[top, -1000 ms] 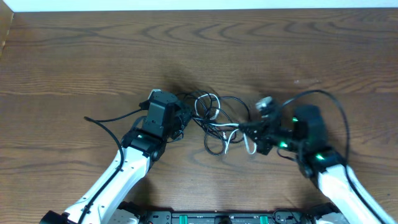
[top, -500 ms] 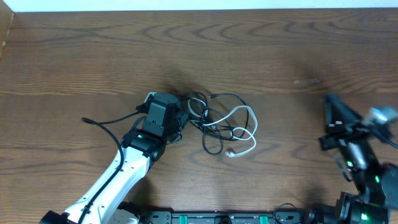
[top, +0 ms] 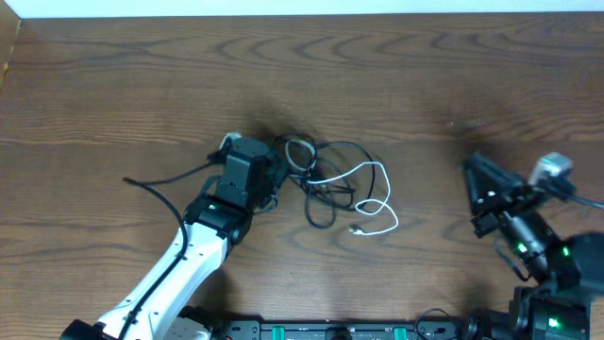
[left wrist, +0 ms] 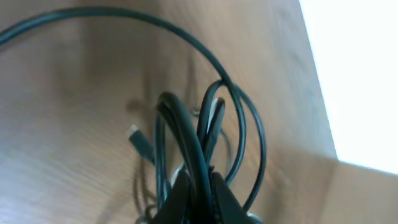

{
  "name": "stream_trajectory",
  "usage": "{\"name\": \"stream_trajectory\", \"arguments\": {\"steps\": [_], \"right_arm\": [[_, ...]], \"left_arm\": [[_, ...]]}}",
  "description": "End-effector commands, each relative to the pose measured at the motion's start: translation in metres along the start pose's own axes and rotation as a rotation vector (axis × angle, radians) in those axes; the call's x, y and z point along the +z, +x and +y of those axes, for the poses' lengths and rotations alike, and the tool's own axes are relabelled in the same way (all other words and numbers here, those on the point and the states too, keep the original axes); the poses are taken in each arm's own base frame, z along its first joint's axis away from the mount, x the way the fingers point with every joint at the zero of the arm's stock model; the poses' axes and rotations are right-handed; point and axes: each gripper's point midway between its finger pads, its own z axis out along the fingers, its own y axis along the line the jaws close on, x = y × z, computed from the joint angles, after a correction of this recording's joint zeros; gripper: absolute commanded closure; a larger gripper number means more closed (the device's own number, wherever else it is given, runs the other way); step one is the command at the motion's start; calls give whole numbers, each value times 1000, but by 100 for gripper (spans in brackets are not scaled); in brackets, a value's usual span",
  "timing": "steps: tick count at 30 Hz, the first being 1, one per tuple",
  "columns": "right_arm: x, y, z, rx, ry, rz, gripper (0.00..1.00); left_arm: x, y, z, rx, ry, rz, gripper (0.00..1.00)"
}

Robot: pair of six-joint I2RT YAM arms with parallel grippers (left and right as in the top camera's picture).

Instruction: Untangle cables

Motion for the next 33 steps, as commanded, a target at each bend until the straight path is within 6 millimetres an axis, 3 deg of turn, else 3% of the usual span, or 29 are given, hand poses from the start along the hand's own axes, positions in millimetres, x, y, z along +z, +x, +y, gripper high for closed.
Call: {"name": "stream_trajectory", "arguments": {"steps": [1, 5, 7, 8, 10, 12, 15, 18, 21, 22, 25, 26, 30, 33], "right_arm": [[5, 28, 10, 67, -59, 127, 48], [11, 53, 15, 128, -84, 231, 7], [15, 59, 18, 146, -97, 258, 3], [17, 61, 17, 163, -87, 265, 5], [23, 65, 6, 243, -21, 273, 26], [28, 73, -7, 406, 56, 291, 34], [37, 85, -17, 607, 126, 325, 31], [48, 95, -23, 682, 149, 356, 30], [58, 107, -26, 738, 170, 396, 16], [61, 113, -29, 749, 189, 409, 19], [70, 134, -30, 816, 220, 475, 44], [74, 140, -28, 833, 218, 495, 46], [96, 152, -18, 796, 163, 526, 45], [109, 162, -19, 844, 184, 522, 35]], "left_arm": [[-1, 9, -17, 138, 63, 62, 92], [-1, 10, -17, 140, 64, 63, 92], [-1, 10, -17, 141, 65, 63, 92], [-1, 10, -17, 140, 65, 64, 92], [-1, 10, -18, 139, 65, 63, 92], [-1, 10, -18, 124, 67, 63, 92], [-1, 10, -19, 125, 69, 63, 92], [-1, 10, -18, 125, 69, 63, 92], [-1, 10, -18, 124, 68, 62, 92], [-1, 10, -18, 124, 68, 62, 92], [-1, 10, -18, 124, 69, 62, 92], [-1, 10, -18, 124, 69, 62, 92], [-1, 10, -18, 124, 69, 62, 92], [-1, 10, -18, 124, 68, 63, 92]]}}
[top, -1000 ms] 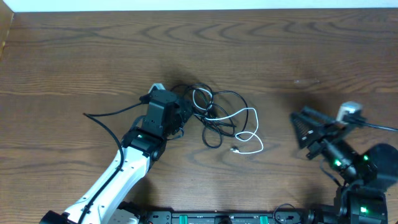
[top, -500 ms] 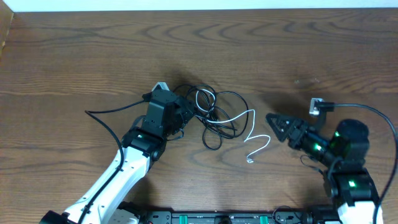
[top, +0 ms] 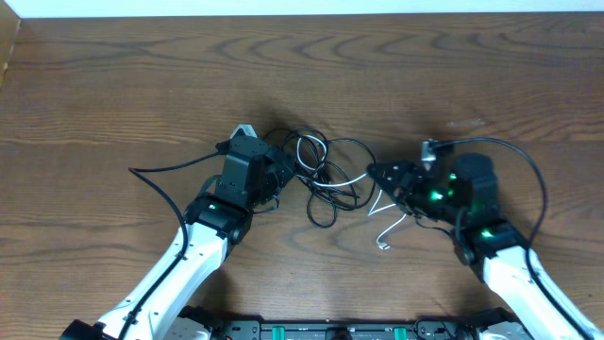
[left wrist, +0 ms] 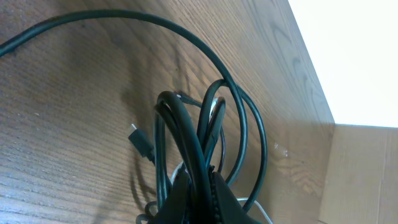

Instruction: Untangle cables

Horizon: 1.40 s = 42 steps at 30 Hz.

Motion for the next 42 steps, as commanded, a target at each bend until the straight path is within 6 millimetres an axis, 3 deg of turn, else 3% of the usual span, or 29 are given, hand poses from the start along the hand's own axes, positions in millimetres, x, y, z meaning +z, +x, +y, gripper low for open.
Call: {"name": "stream_trajectory", "arguments": {"steps": [1, 5, 10, 22, 32, 35, 38, 40, 42], "right_arm": [[15, -1, -10, 110, 41, -16, 35], [28, 2, -27, 224, 101, -29, 50], [34, 0, -36, 248, 129, -49, 55], [35, -8, -23, 275, 73, -74, 64], [42, 6, -17, 258, 69, -52, 71], [44, 8, -10, 239, 45, -45, 82], [44, 9, -9, 235, 40, -41, 99], [44, 13, -6, 205, 28, -16, 99], [44, 17, 10, 95, -34, 21, 99]], "left_arm": [[0, -1, -8, 17, 18, 4, 92], [0, -1, -8, 17, 18, 4, 92], [0, -1, -8, 17, 18, 4, 92], [0, -1, -8, 17, 18, 4, 92], [0, -1, -8, 17, 18, 4, 92], [0, -1, -8, 18, 18, 4, 92], [0, -1, -8, 18, 18, 4, 92], [0, -1, -8, 18, 17, 4, 92], [0, -1, -8, 18, 17, 4, 92]]}}
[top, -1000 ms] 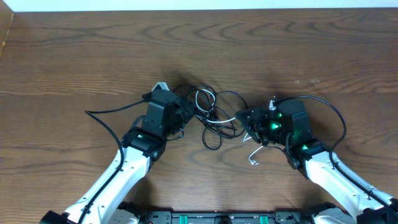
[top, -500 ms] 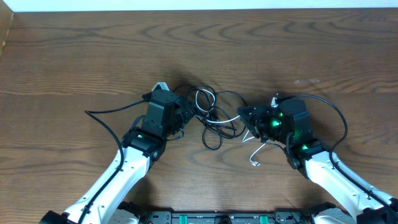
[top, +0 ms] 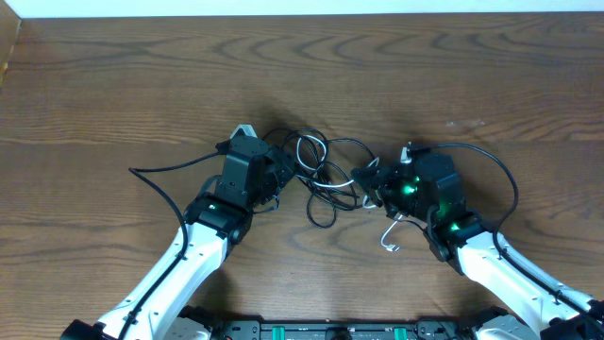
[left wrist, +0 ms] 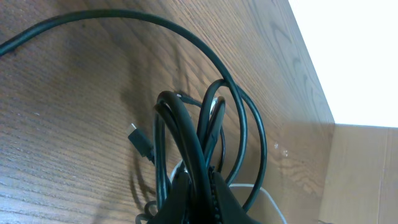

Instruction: Untangle cables

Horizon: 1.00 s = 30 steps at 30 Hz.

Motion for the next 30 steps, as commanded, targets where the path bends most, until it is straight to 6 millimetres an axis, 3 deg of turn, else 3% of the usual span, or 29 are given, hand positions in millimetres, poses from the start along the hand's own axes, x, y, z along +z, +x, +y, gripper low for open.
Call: {"name": "stream_trajectory", "arguments": {"steps": [1, 5, 9, 13, 17, 22, 26, 29, 30], "right_arm": [[-1, 12, 21, -173, -83, 60, 99], [-11, 10, 39, -261, -147, 41, 99], [-37, -4, 66, -307, -234, -21, 99], [-82, -17, 100, -385, -357, -92, 99], [-132, -35, 124, -443, -447, -215, 99], [-189, -56, 135, -495, -495, -385, 99], [-223, -66, 137, -534, -506, -494, 99], [-230, -67, 138, -544, -510, -518, 99], [-229, -66, 138, -543, -510, -516, 99]], "left_arm": [[0, -1, -8, 18, 17, 4, 92], [0, 0, -6, 17, 9, 5, 92], [0, -3, 4, 13, -38, -18, 92], [-2, -10, 20, -15, -110, -65, 92], [-7, -14, 46, -185, -220, -125, 92], [-17, -11, 81, -388, -359, -189, 92], [-23, -7, 95, -475, -414, -209, 87], [-23, -7, 95, -478, -414, -209, 83], [-23, -7, 95, -478, -413, -209, 76]]}}
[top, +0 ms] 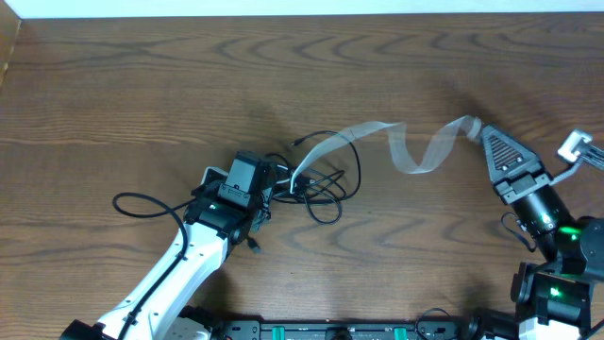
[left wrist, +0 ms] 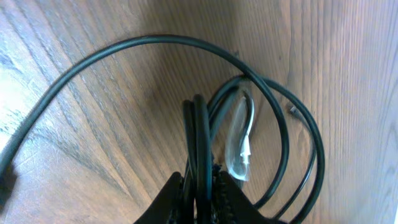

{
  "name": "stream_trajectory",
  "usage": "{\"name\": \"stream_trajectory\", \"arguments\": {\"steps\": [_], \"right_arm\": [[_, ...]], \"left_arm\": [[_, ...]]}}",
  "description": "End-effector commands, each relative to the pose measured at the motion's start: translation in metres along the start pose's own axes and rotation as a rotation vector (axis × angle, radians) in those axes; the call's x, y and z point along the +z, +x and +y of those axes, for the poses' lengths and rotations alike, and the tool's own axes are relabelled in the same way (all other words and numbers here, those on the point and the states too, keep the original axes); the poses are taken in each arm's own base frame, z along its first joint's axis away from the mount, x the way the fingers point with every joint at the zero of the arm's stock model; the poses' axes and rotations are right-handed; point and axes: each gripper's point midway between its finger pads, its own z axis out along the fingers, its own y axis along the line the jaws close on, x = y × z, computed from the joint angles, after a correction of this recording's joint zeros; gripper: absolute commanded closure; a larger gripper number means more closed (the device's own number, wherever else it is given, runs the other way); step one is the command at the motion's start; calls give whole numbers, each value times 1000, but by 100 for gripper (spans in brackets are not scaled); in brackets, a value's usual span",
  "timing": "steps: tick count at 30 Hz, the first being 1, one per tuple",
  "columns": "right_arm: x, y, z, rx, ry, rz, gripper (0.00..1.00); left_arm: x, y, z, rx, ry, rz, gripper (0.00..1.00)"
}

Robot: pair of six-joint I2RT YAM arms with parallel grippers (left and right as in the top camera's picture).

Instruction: Untangle cables

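A black cable (top: 326, 189) lies in tangled loops at the table's middle. My left gripper (top: 271, 184) is shut on a bunch of its strands. In the left wrist view those strands (left wrist: 198, 134) run straight up out of the left gripper (left wrist: 200, 182), with wide black loops around them. A white cable (top: 415, 156) shows as a motion-blurred band in the air, running from the tangle up to my right gripper (top: 479, 130) at the right, which appears shut on its end. A blurred piece of the white cable (left wrist: 239, 137) lies among the black loops.
The black cable's free tail (top: 142, 200) curls out on the wooden table (top: 113, 85) to the left of my left arm. The table's far edge (top: 302, 13) runs along the top of the overhead view.
My right gripper was at the tangle's right side; it is now far right with the white cable stretched through the air. My left gripper and the black bundle sit slightly lower and further left.
My left gripper held the black bundle throughout. My right gripper first stood off at the right while the white cable lay looped beside the tangle. Then it was at the white loops, then against the tangle. Now it is back at the right with the white cable drawn out.
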Motion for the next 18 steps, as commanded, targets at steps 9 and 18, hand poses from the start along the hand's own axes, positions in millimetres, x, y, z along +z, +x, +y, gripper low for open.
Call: {"name": "stream_trajectory", "arguments": {"steps": [9, 18], "right_arm": [[-1, 13, 0, -115, -10, 78, 77], [-2, 31, -24, -188, 66, 149, 56]], "left_arm": [[-8, 16, -60, 261, 244, 65, 92], [-57, 80, -116, 900, 700, 246, 92]]}}
